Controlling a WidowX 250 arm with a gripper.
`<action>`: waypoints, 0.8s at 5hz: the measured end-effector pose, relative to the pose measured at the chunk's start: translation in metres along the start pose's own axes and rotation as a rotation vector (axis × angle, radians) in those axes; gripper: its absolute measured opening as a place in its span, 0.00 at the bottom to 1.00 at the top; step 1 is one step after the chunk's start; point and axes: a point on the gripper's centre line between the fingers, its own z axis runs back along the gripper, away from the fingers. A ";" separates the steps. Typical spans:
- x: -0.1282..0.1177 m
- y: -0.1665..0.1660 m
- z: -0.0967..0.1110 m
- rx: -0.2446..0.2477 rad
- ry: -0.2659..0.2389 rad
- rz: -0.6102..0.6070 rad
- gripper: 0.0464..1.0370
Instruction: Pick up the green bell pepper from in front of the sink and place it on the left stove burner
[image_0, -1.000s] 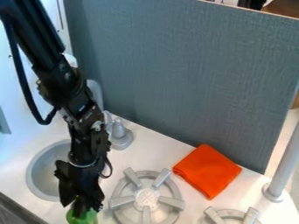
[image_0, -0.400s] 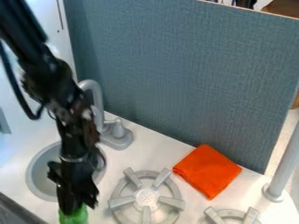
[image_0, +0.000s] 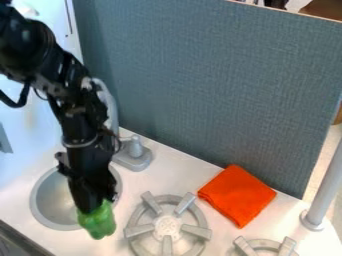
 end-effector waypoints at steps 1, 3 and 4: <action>0.040 -0.023 0.009 0.017 -0.072 -0.097 0.07; 0.092 -0.056 -0.011 0.039 -0.013 -0.167 0.07; 0.097 -0.055 -0.020 0.065 0.011 -0.156 0.07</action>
